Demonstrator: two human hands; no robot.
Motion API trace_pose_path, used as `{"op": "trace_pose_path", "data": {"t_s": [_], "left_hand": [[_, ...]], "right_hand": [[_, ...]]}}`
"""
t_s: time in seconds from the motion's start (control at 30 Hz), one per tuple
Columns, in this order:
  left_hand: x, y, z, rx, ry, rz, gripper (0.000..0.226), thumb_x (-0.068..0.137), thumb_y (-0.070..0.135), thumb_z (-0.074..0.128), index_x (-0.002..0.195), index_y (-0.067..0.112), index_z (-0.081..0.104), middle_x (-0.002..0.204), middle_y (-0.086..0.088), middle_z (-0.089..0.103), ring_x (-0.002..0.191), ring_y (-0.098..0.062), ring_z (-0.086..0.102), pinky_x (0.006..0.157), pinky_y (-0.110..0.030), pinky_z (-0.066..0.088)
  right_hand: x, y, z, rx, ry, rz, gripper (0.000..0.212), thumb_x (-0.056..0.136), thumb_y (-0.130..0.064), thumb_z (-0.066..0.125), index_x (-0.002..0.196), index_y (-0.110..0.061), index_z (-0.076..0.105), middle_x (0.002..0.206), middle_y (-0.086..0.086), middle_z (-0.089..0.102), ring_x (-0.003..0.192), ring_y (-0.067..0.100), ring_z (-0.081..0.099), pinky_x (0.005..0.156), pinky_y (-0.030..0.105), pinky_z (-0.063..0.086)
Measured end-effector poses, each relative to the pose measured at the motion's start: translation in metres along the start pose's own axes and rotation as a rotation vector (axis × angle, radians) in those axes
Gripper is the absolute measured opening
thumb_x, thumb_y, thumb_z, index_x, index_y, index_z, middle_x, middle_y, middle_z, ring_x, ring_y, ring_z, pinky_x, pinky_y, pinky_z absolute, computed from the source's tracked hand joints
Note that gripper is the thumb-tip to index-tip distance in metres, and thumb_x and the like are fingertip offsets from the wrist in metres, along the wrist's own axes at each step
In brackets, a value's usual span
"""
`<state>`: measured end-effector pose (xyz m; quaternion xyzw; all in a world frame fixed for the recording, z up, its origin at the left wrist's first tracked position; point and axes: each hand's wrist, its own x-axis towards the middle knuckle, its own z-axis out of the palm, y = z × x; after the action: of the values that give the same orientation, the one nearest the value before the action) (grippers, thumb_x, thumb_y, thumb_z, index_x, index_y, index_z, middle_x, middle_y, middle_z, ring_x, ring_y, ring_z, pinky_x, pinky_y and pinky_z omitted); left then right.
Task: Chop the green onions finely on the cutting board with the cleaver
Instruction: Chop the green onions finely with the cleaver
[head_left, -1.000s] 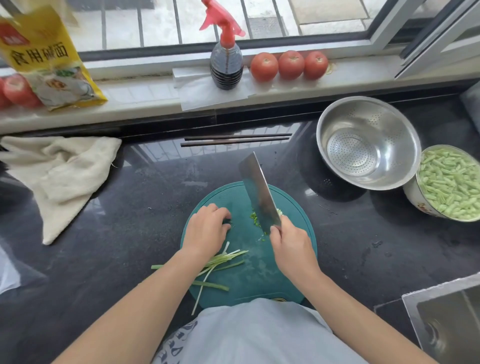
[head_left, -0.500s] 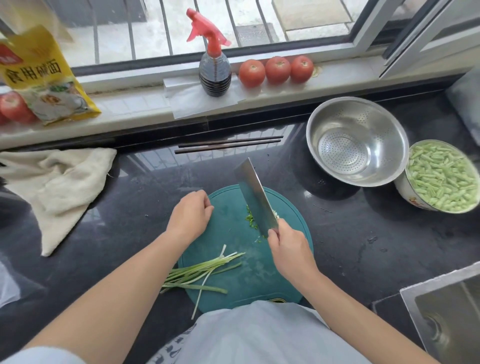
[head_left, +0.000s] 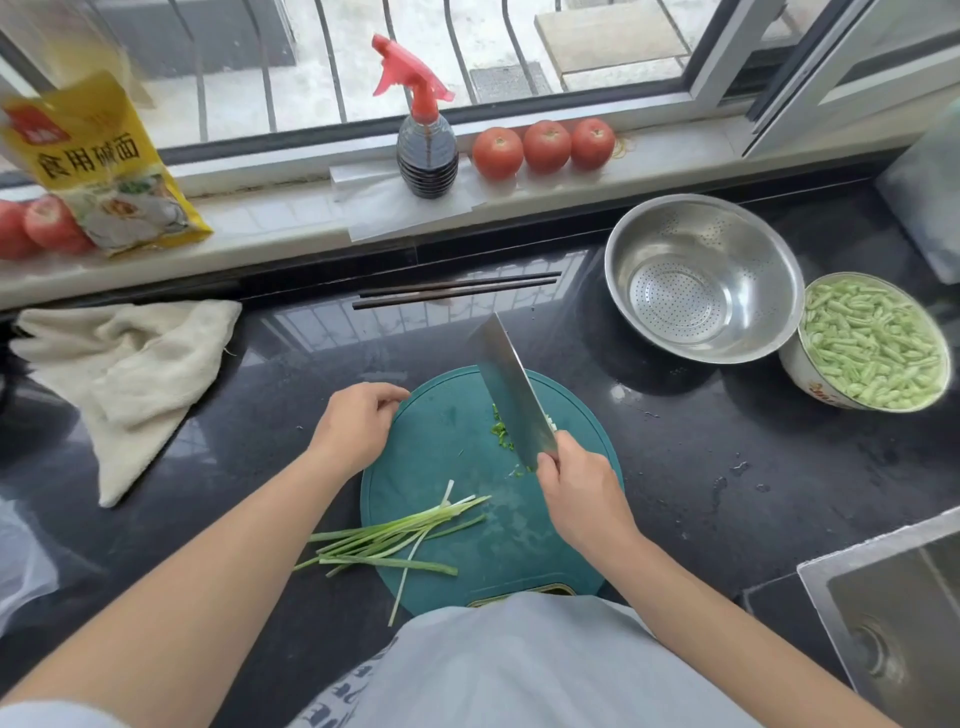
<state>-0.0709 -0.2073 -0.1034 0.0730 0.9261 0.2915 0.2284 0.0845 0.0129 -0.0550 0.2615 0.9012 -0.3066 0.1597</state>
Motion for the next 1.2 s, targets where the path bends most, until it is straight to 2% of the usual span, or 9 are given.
{"op": "trace_pose_path", "data": {"t_s": [0.17, 0.3, 0.53, 0.67, 0.8, 0.87, 0.93, 1.07, 1.2], "left_hand": [[-0.011, 0.005, -0.008, -0.031, 0.014, -0.031, 0.013, 0.096, 0.026, 0.066, 0.093, 0.017, 0.075, 0.090, 0.005, 0.071, 0.088, -0.015, 0.061, 0.075, -0.028, 0.040], [-0.012, 0.005, -0.002, -0.092, 0.009, -0.080, 0.013, 0.085, 0.002, 0.069, 0.082, 0.014, 0.065, 0.079, 0.003, 0.067, 0.077, -0.018, 0.059, 0.061, -0.021, 0.041], [-0.016, -0.002, -0.006, -0.328, -0.042, -0.198, 0.025, 0.098, 0.007, 0.057, 0.120, 0.017, 0.064, 0.098, 0.002, 0.076, 0.089, -0.011, 0.069, 0.069, -0.018, 0.043], [-0.017, -0.007, -0.010, -0.387, 0.007, -0.261, 0.029, 0.105, 0.030, 0.047, 0.106, 0.015, 0.072, 0.091, 0.004, 0.076, 0.087, -0.017, 0.070, 0.083, -0.033, 0.051], [-0.020, -0.013, -0.009, -0.183, -0.023, -0.222, 0.019, 0.092, 0.028, 0.069, 0.080, 0.016, 0.075, 0.086, -0.001, 0.073, 0.082, -0.020, 0.065, 0.071, -0.031, 0.048], [-0.023, -0.020, -0.006, 0.103, -0.094, -0.139, 0.024, 0.085, 0.014, 0.067, 0.087, 0.037, 0.075, 0.101, 0.001, 0.069, 0.099, -0.026, 0.065, 0.084, -0.038, 0.054], [-0.031, -0.021, -0.003, 0.269, -0.065, -0.100, 0.032, 0.086, 0.011, 0.061, 0.101, 0.037, 0.073, 0.109, -0.001, 0.062, 0.106, -0.029, 0.059, 0.092, -0.044, 0.051], [-0.043, -0.007, 0.018, 0.186, -0.039, -0.057, 0.008, 0.093, 0.023, 0.064, 0.095, 0.024, 0.072, 0.097, 0.005, 0.069, 0.097, -0.022, 0.063, 0.082, -0.035, 0.051], [-0.036, 0.026, 0.055, 0.164, -0.094, -0.047, 0.006, 0.092, 0.029, 0.068, 0.091, 0.023, 0.070, 0.097, 0.003, 0.070, 0.098, -0.023, 0.063, 0.082, -0.034, 0.049]], "right_hand": [[-0.010, 0.001, 0.001, -0.021, 0.003, -0.015, 0.020, 0.104, -0.027, 0.038, 0.087, -0.018, 0.043, 0.069, -0.002, 0.053, 0.057, 0.015, 0.049, 0.049, 0.033, 0.036], [-0.017, 0.003, 0.001, -0.019, 0.013, -0.024, 0.021, 0.104, -0.026, 0.039, 0.084, -0.020, 0.041, 0.067, -0.003, 0.052, 0.055, 0.014, 0.048, 0.046, 0.031, 0.033], [-0.021, 0.006, 0.001, -0.015, 0.027, -0.006, 0.022, 0.104, -0.027, 0.039, 0.084, -0.016, 0.042, 0.068, -0.001, 0.052, 0.056, 0.016, 0.048, 0.046, 0.032, 0.033], [-0.020, 0.005, 0.002, -0.009, 0.027, 0.006, 0.022, 0.104, -0.028, 0.039, 0.085, -0.015, 0.043, 0.068, 0.000, 0.053, 0.055, 0.017, 0.048, 0.048, 0.034, 0.035], [-0.020, 0.002, 0.005, -0.017, 0.015, 0.002, 0.022, 0.104, -0.029, 0.038, 0.086, -0.018, 0.044, 0.071, -0.001, 0.055, 0.057, 0.017, 0.052, 0.049, 0.034, 0.040], [-0.020, 0.001, 0.005, -0.025, 0.007, -0.004, 0.021, 0.104, -0.029, 0.038, 0.086, -0.019, 0.044, 0.071, -0.003, 0.054, 0.058, 0.015, 0.052, 0.047, 0.031, 0.037], [-0.020, 0.000, 0.004, -0.026, 0.002, -0.007, 0.021, 0.104, -0.029, 0.038, 0.086, -0.019, 0.043, 0.071, -0.003, 0.053, 0.057, 0.014, 0.050, 0.046, 0.030, 0.034], [-0.019, 0.004, 0.002, -0.014, -0.002, 0.012, 0.023, 0.104, -0.028, 0.038, 0.084, -0.017, 0.042, 0.070, 0.001, 0.054, 0.056, 0.017, 0.048, 0.047, 0.034, 0.035], [-0.021, 0.011, -0.001, -0.015, 0.008, 0.029, 0.024, 0.103, -0.028, 0.038, 0.083, -0.016, 0.041, 0.069, 0.004, 0.055, 0.057, 0.020, 0.049, 0.051, 0.038, 0.039]]}}
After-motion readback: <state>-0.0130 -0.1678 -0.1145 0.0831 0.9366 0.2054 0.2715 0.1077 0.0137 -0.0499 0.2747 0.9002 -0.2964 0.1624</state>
